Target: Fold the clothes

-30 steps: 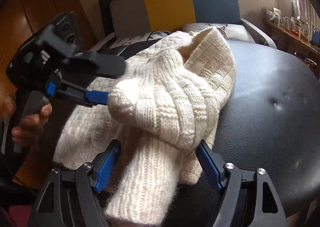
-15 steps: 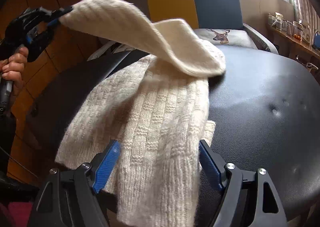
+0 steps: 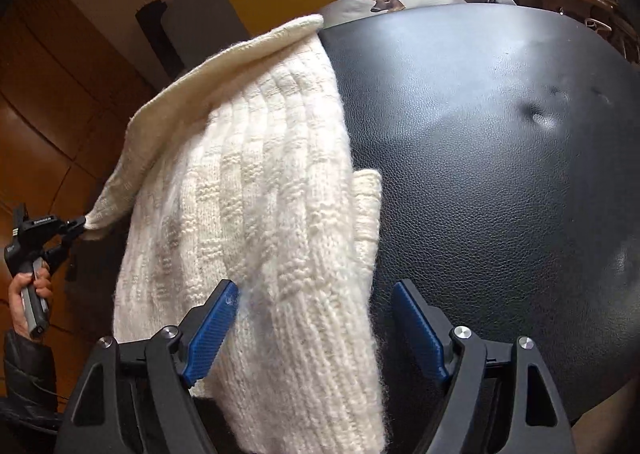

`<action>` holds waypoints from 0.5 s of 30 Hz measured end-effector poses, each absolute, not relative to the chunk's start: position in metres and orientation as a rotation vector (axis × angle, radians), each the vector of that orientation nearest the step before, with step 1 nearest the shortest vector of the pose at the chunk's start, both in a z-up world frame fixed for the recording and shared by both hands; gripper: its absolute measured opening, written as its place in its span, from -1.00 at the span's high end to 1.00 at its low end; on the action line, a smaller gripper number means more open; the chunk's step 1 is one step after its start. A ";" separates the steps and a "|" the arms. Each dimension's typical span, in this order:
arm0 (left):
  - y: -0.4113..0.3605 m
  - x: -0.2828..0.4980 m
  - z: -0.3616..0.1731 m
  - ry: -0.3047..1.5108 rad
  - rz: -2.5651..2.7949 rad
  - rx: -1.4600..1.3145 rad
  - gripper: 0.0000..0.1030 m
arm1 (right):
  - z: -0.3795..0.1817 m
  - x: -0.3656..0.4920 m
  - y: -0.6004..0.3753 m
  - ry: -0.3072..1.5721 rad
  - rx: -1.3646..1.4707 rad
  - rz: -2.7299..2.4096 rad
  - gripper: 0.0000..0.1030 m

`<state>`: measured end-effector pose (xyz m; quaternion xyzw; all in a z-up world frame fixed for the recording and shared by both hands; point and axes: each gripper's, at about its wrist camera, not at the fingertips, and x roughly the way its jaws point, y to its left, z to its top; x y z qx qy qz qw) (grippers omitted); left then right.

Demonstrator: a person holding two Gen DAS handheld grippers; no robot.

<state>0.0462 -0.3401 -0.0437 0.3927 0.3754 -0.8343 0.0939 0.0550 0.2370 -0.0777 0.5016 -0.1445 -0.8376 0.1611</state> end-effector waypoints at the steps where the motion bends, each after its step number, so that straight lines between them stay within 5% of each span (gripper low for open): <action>1: -0.346 0.052 -0.054 1.121 -2.437 1.196 0.73 | -0.078 0.054 0.236 -0.399 1.438 -2.395 -0.62; 4: -0.323 0.056 -0.039 0.994 -2.530 1.230 0.07 | -0.078 0.051 0.233 -0.339 1.447 -2.408 -0.66; 7: -0.292 0.053 -0.011 0.765 -2.719 1.188 -0.05 | -0.078 0.051 0.232 -0.319 1.444 -2.417 -0.72; 10: -0.250 0.044 0.014 0.433 -2.929 1.131 -0.43 | -0.079 0.051 0.236 -0.319 1.442 -2.418 -0.73; 15: -0.136 0.006 0.013 -0.413 -3.207 1.144 -0.46 | -0.077 0.058 0.221 -0.318 1.449 -2.418 -0.73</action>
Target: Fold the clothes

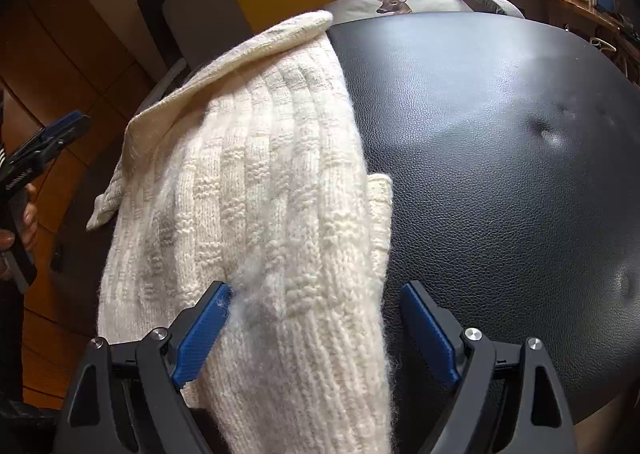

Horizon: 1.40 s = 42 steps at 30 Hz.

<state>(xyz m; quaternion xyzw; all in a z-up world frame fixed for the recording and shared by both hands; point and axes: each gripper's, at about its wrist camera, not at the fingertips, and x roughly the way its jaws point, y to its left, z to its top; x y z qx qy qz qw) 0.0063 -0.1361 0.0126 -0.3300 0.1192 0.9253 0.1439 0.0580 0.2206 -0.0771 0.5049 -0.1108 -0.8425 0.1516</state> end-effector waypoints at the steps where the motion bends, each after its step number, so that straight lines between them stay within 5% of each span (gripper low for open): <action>1: -0.118 -0.001 0.006 0.485 2.624 -0.946 -0.46 | -0.077 0.058 0.220 -0.316 1.450 -2.416 -0.73; 4: -0.079 -0.023 -0.015 0.762 2.483 -0.948 -0.46 | -0.077 0.058 0.219 -0.303 1.447 -2.408 -0.74; 8: -0.061 -0.053 -0.035 0.857 2.350 -1.057 -0.44 | -0.076 0.057 0.216 -0.283 1.443 -2.402 -0.77; 9: -0.060 -0.060 -0.039 0.860 2.338 -1.092 -0.30 | -0.076 0.056 0.215 -0.274 1.443 -2.402 -0.78; 10: -0.070 -0.067 -0.038 0.738 2.365 -1.132 0.78 | -0.076 0.056 0.215 -0.266 1.443 -2.403 -0.79; 11: -0.081 -0.074 -0.036 0.613 2.386 -1.169 0.89 | -0.076 0.056 0.214 -0.258 1.443 -2.403 -0.79; 17: -0.193 -0.070 0.022 -0.359 2.511 -1.034 0.89 | -0.076 0.057 0.212 -0.223 1.451 -2.399 -0.80; 20: -0.263 -0.048 0.040 -0.685 2.556 -0.918 0.89 | -0.076 0.058 0.208 -0.203 1.463 -2.404 -0.86; 28: -0.350 -0.029 -0.038 -0.739 2.734 -1.428 0.85 | -0.074 0.056 0.194 -0.174 1.555 -2.370 -0.93; 30: -0.350 -0.022 -0.051 -0.709 2.766 -1.523 0.69 | -0.073 0.057 0.194 -0.172 1.579 -2.353 -0.93; 32: -0.354 -0.013 -0.049 -0.800 2.794 -1.521 0.48 | -0.073 0.059 0.197 -0.182 1.602 -2.332 -0.93; 36: -0.348 0.016 -0.027 -0.960 2.869 -1.342 0.40 | -0.070 0.062 0.210 -0.301 1.612 -2.281 -0.93; 39: -0.315 0.037 -0.015 -1.042 2.601 -1.153 0.02 | -0.067 0.063 0.217 -0.414 1.597 -2.245 -0.93; 42: -0.257 0.041 -0.035 -1.059 2.270 -1.195 -0.03 | -0.062 0.058 0.219 -0.437 1.569 -2.245 -0.93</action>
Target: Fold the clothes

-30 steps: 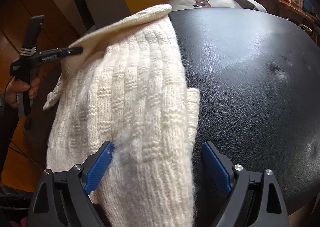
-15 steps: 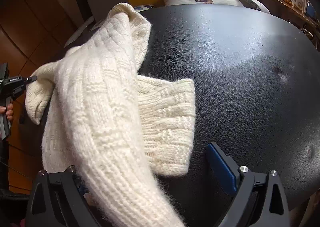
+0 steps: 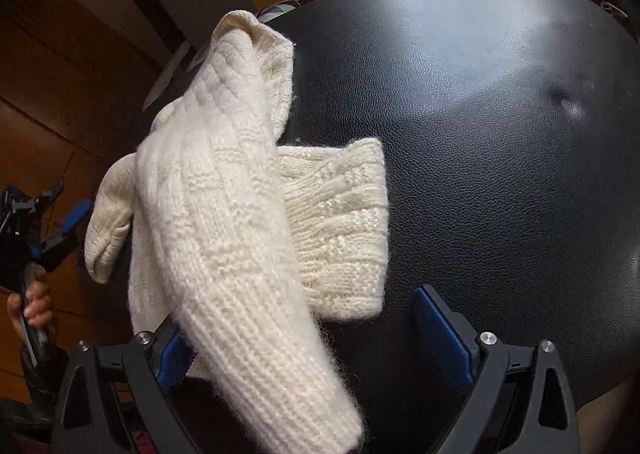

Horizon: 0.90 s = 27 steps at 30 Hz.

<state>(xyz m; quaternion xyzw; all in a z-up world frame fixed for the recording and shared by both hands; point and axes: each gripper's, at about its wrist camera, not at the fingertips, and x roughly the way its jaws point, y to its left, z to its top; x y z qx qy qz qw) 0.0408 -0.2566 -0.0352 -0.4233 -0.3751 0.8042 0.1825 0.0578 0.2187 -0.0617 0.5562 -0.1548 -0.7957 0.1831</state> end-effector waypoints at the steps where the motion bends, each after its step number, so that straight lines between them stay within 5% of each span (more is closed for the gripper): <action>1: -0.235 0.040 -0.049 -1.087 2.168 -1.231 -0.03 | -0.060 0.059 0.219 -0.450 1.554 -2.235 -0.93; 9: -0.132 0.031 -0.139 -1.294 1.787 -1.495 -0.04 | -0.063 0.064 0.197 -0.462 1.459 -2.032 -0.93; 18: -0.131 0.024 -0.128 -1.419 1.871 -1.376 -0.08 | -0.069 0.069 0.163 -0.366 1.450 -1.922 -0.96; 19: -0.129 0.022 -0.127 -1.402 1.898 -1.370 0.11 | -0.068 0.069 0.163 -0.369 1.455 -1.914 -0.96; 20: -0.127 0.021 -0.125 -1.374 1.926 -1.366 0.63 | -0.067 0.069 0.165 -0.372 1.462 -1.904 -0.96; 21: -0.125 0.020 -0.123 -1.347 1.954 -1.362 0.83 | -0.063 0.069 0.168 -0.379 1.459 -1.896 -0.96; 27: -0.200 0.039 -0.066 -1.364 2.078 -1.041 0.87 | -0.034 0.056 0.228 -0.614 1.337 -1.962 -0.96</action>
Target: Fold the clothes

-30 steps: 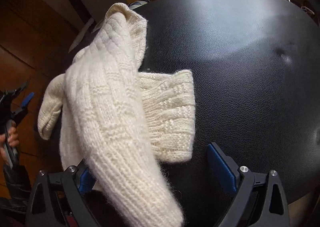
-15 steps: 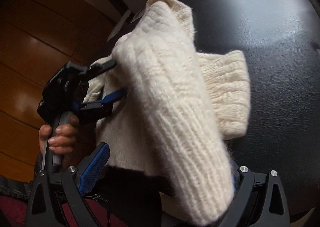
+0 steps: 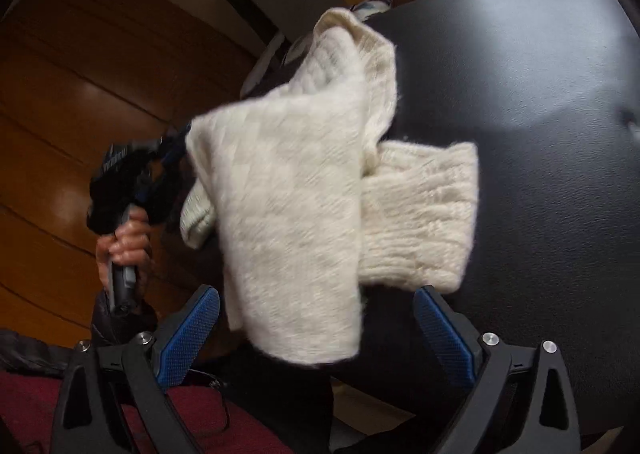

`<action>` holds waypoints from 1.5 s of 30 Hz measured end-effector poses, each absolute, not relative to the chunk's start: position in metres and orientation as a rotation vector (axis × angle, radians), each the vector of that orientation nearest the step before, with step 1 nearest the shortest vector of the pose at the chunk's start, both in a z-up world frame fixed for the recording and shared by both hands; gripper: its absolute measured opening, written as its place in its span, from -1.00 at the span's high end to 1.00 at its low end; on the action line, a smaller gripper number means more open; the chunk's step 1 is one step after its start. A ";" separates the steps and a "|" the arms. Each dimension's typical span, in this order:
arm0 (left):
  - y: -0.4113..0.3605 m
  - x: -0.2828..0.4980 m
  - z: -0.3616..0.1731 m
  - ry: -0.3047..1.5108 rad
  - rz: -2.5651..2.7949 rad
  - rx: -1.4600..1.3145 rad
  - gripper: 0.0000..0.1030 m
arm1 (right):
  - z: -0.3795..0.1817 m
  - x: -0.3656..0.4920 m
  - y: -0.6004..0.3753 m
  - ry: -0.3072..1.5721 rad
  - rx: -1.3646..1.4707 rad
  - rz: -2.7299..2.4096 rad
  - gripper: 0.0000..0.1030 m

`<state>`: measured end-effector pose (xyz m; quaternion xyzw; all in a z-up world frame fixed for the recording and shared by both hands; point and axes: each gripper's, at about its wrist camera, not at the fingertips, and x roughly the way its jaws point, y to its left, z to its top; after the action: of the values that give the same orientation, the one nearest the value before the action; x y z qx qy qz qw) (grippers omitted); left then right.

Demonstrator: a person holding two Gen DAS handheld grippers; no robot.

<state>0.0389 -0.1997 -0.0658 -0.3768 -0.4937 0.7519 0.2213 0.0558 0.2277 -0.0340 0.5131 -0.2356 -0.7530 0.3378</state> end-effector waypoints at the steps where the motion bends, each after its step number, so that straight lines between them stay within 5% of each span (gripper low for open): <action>1: -0.217 0.044 -0.056 -1.361 2.114 -0.995 0.87 | -0.033 0.051 0.237 -0.666 1.319 -1.990 -0.96; 6: -0.294 0.071 -0.040 -1.371 2.363 -0.975 0.97 | -0.042 0.001 0.216 -0.606 1.353 -2.174 -0.93; 12: -0.294 0.083 -0.067 -1.404 2.284 -1.079 0.95 | -0.038 0.002 0.177 0.216 1.391 -2.459 -0.75; 18: -0.204 0.065 -0.075 -1.199 2.115 -1.223 0.29 | -0.051 0.015 0.142 0.455 1.317 -2.230 -0.17; 20: -0.180 0.057 -0.075 -1.163 2.075 -1.248 -0.26 | -0.065 0.012 0.136 0.432 1.352 -2.149 -0.10; 21: -0.170 0.053 -0.076 -1.125 2.102 -1.278 -0.33 | -0.069 0.007 0.138 0.388 1.357 -2.134 -0.11; 22: -0.161 0.049 -0.076 -1.086 2.128 -1.308 -0.30 | -0.071 0.002 0.142 0.335 1.375 -2.115 -0.11; 23: -0.153 0.046 -0.077 -1.030 2.177 -1.346 -0.07 | -0.072 -0.003 0.148 0.283 1.398 -2.095 -0.11; 24: -0.148 0.043 -0.079 -0.988 2.212 -1.374 0.24 | -0.072 -0.006 0.154 0.262 1.410 -2.083 -0.07; 25: -0.146 0.039 -0.084 -0.965 2.226 -1.415 0.87 | -0.073 -0.007 0.159 0.268 1.416 -2.083 -0.07; 37: -0.172 0.016 -0.093 -1.001 2.200 -1.430 0.87 | -0.079 0.012 0.250 0.115 1.456 -2.339 -0.13; 39: -0.172 0.024 -0.083 -1.009 2.154 -1.371 0.74 | -0.078 0.018 0.251 0.100 1.459 -2.340 -0.16; 41: -0.168 0.032 -0.079 -1.023 2.107 -1.345 -0.07 | -0.068 0.018 0.249 0.068 1.457 -2.327 -0.15; 42: -0.165 0.035 -0.078 -1.033 2.082 -1.340 -0.22 | -0.058 0.017 0.250 0.034 1.413 -2.344 -0.15; 45: -0.154 0.041 -0.076 -1.050 2.038 -1.333 -0.29 | -0.023 0.004 0.238 0.074 1.238 -2.458 -0.15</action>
<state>0.0407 -0.1544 -0.0765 -0.4876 -0.3842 0.7455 0.2425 0.0036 0.2383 -0.0230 0.4412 0.0263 -0.8761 0.1929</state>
